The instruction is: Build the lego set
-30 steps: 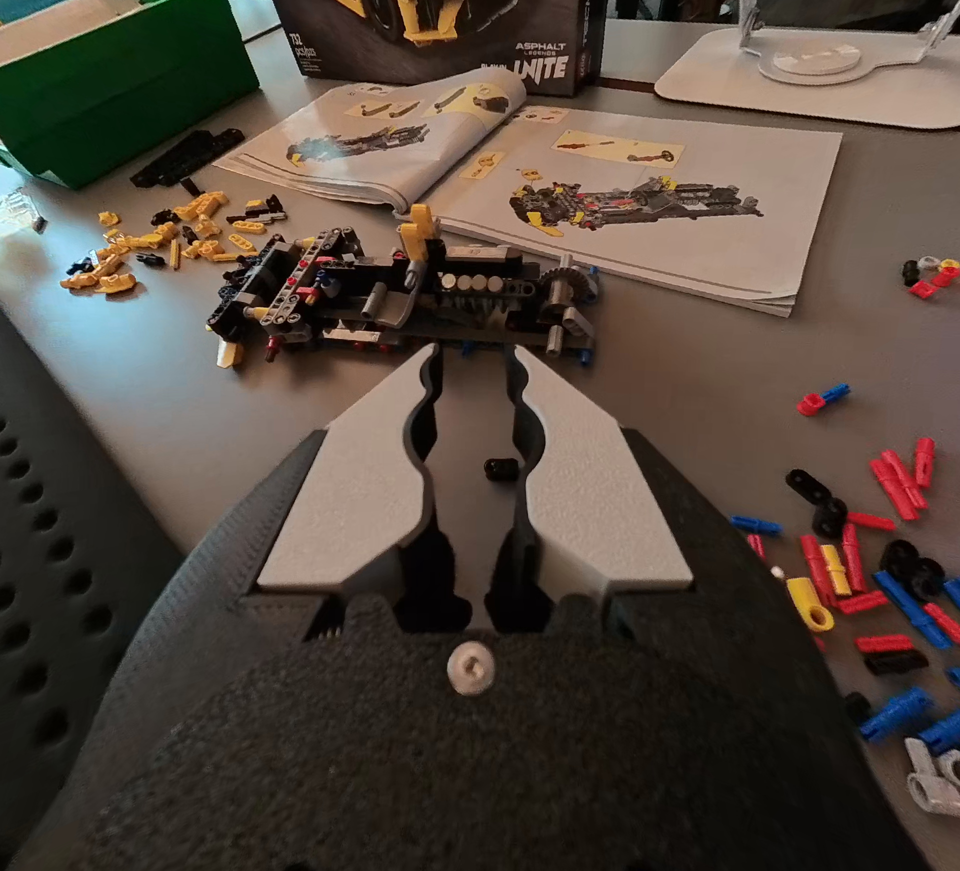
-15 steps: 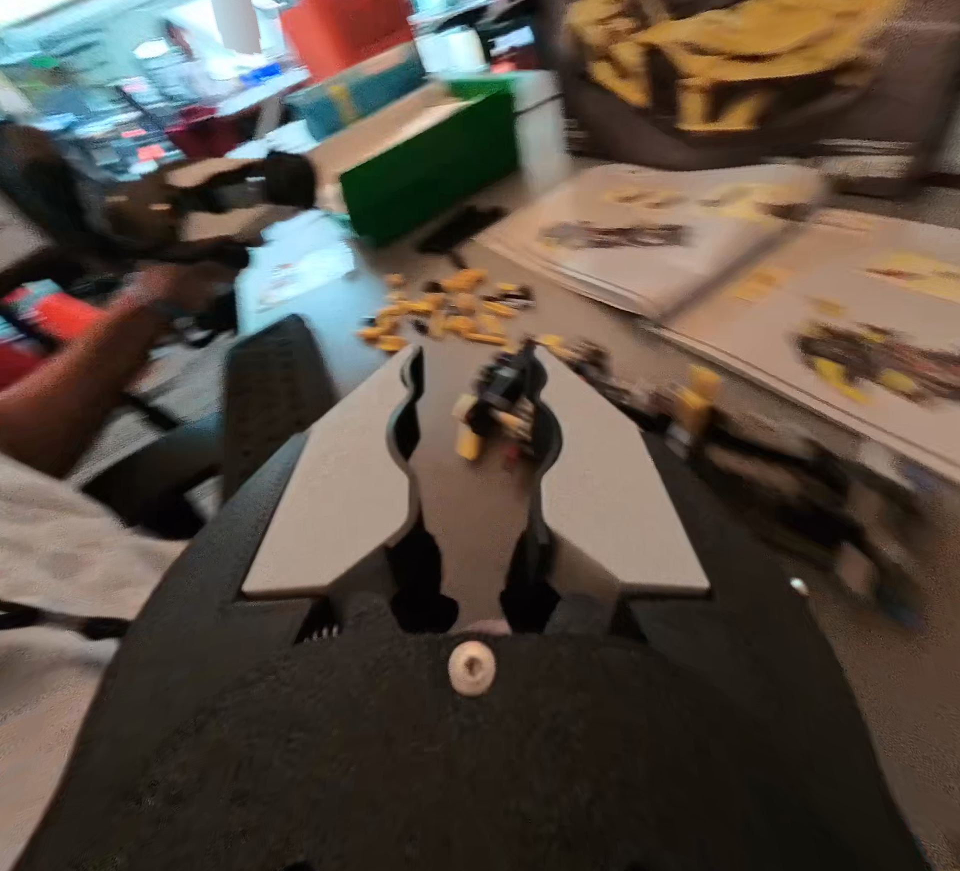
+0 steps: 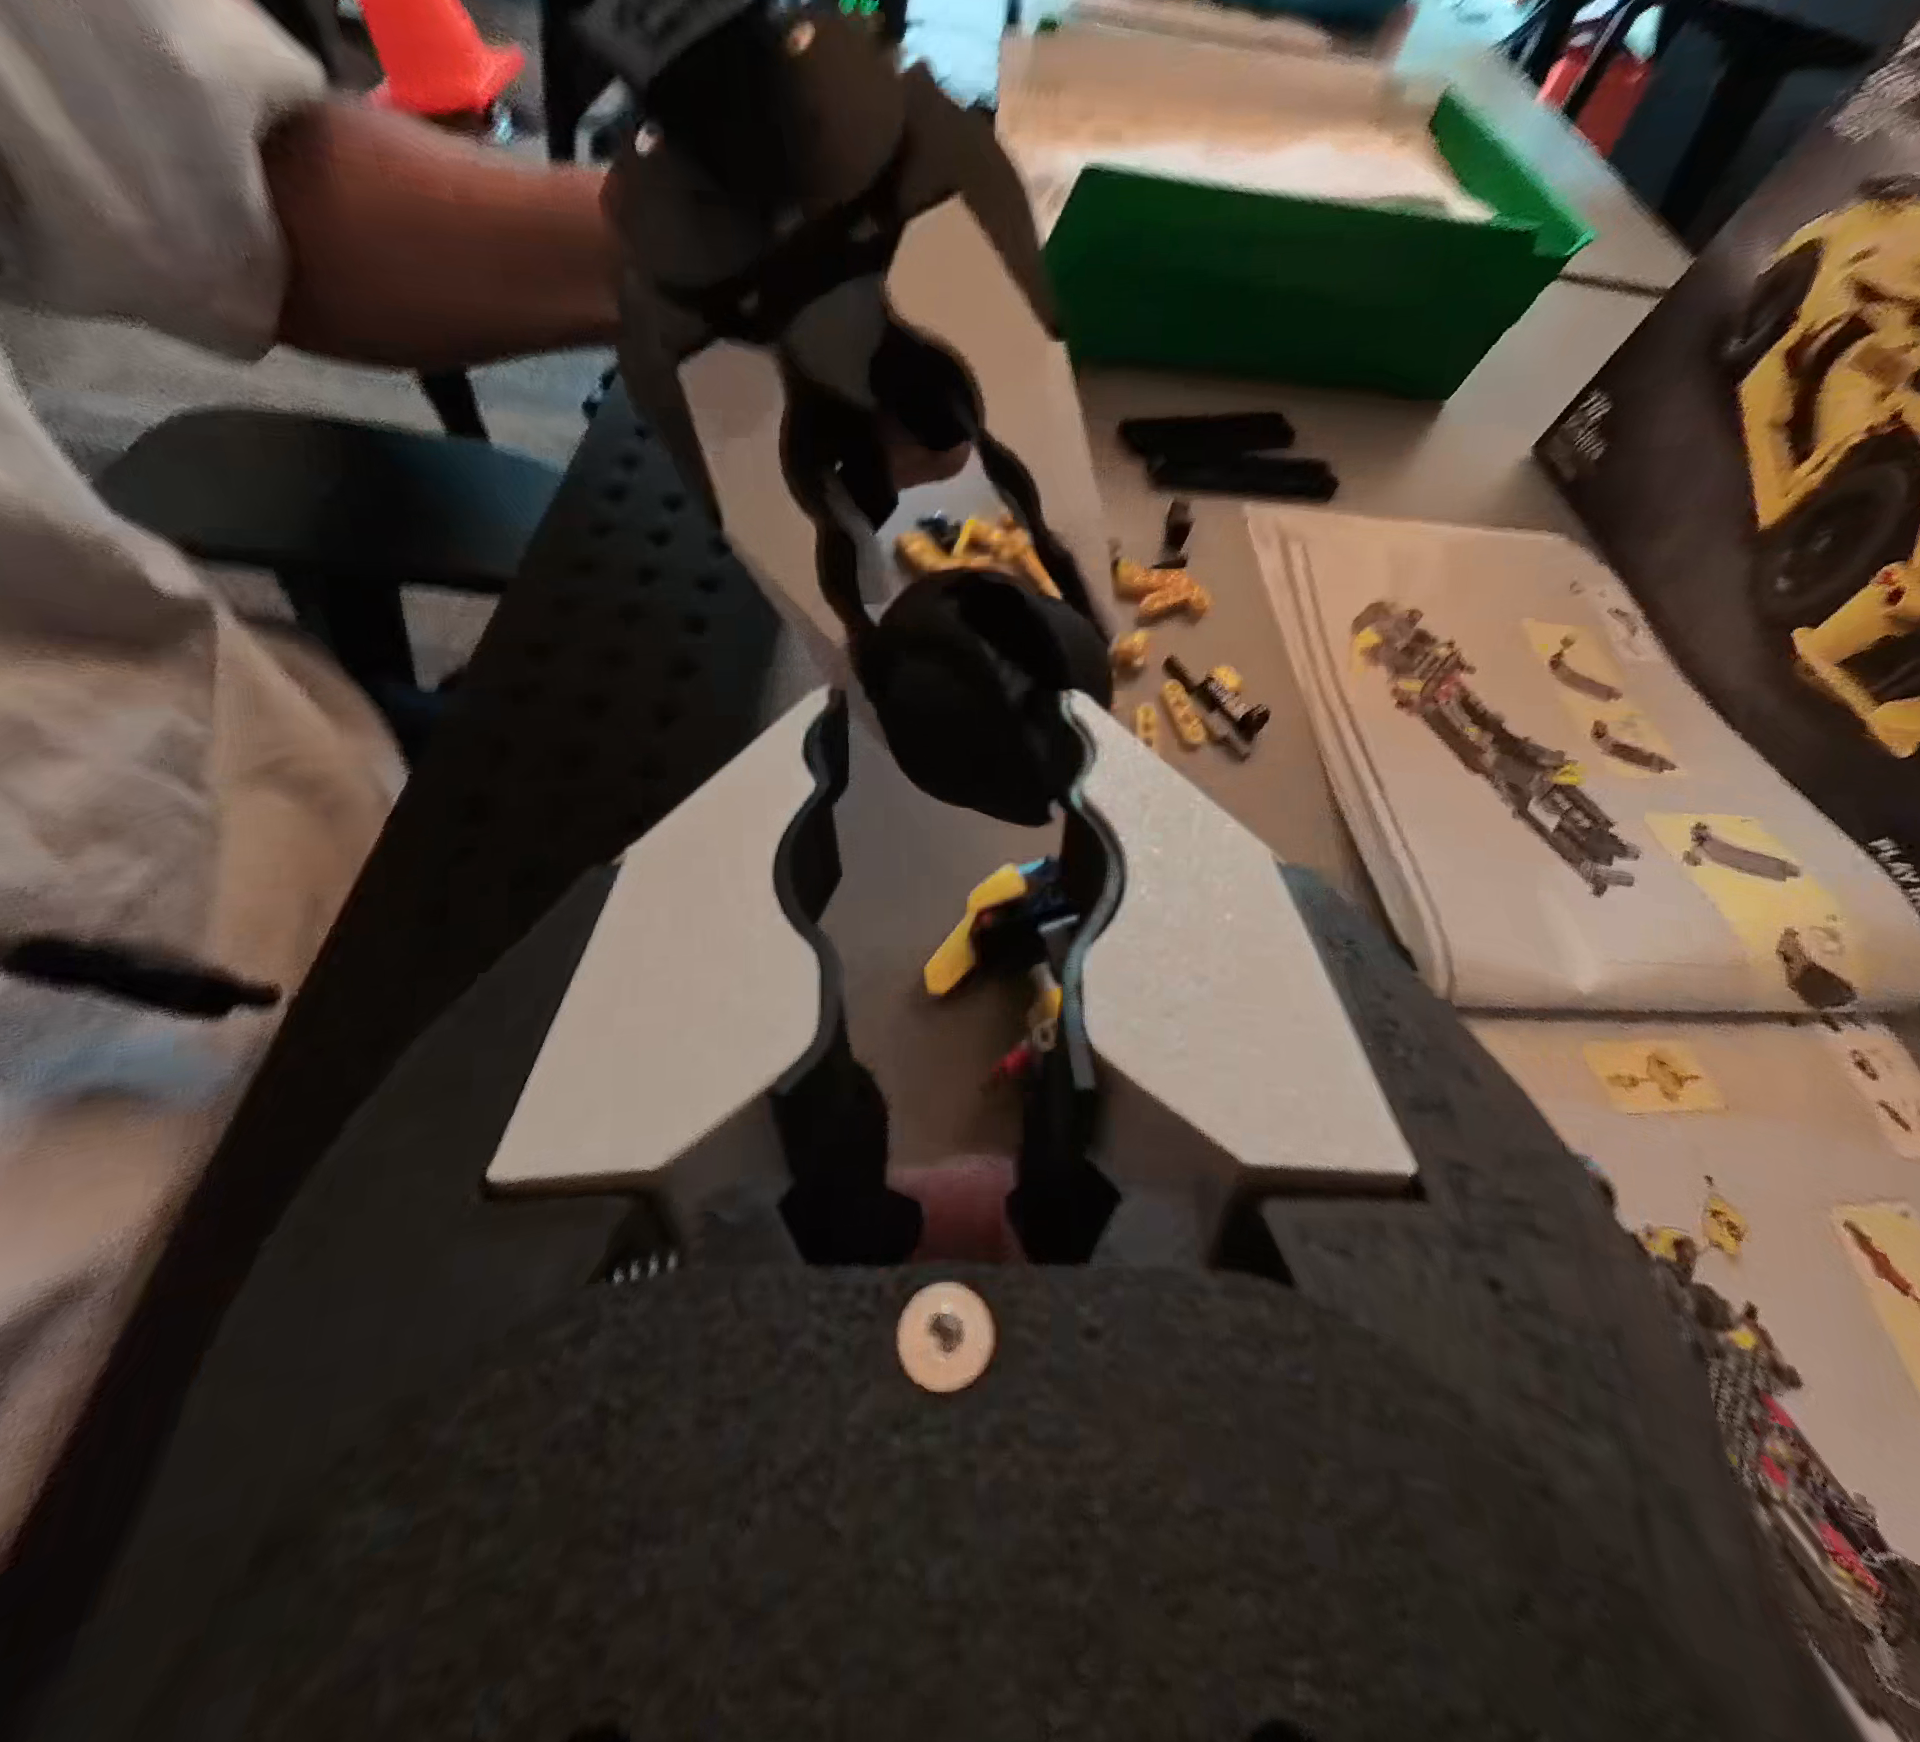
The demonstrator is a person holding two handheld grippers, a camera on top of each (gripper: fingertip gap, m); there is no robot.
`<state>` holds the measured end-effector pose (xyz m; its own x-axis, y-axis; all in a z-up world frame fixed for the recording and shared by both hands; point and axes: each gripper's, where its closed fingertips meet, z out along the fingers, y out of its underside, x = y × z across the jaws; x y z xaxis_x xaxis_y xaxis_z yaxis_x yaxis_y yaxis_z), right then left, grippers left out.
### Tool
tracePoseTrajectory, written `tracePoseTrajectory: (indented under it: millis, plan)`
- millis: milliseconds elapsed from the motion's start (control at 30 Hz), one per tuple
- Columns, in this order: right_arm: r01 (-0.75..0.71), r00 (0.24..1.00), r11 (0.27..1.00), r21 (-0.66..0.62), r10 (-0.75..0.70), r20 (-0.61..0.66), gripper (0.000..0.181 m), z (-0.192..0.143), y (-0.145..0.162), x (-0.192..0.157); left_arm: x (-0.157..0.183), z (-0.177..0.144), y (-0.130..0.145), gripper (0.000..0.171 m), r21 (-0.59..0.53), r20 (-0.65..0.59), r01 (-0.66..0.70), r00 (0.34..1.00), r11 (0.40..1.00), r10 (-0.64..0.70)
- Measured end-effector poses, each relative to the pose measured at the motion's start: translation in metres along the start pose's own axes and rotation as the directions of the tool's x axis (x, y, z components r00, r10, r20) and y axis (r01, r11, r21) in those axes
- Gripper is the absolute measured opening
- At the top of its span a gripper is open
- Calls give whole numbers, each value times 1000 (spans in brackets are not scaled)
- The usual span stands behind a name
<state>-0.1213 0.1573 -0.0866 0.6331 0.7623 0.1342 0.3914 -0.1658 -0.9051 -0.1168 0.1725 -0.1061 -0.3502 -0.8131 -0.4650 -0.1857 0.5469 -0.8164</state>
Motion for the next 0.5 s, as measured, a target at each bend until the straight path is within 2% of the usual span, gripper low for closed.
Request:
tracePoseTrajectory:
  millis: [67,100,167,233,267,300,400,500]
  plan:
    - [27,999,999,-31,-25,47,36,0,9,-8,7,7,-5,43,9,-63,25,998,1000,-24]
    - [47,998,998,-29,-46,41,28,-1,10,-9,11,10,-6,43,6,-91,41,995,999,-40]
    - [82,997,997,-8,-82,13,25,-4,11,-8,12,14,-7,44,-4,-98,59,993,998,-59]
    - [45,999,999,-11,-44,24,24,-6,14,-9,15,16,-7,43,-3,-98,80,992,997,-80]
    - [6,999,1000,14,-7,40,19,-8,12,-10,17,18,-5,37,-5,-89,97,991,995,-97]
    - [-29,998,998,61,26,58,7,-12,8,-12,16,20,-3,33,-2,-63,123,990,992,-123]
    - [-150,986,978,145,137,95,4,-20,9,-16,25,24,-5,43,65,-68,230,972,971,-225]
    - [-287,951,928,236,248,183,4,-30,5,-28,32,30,-11,77,82,-133,317,943,945,-305]
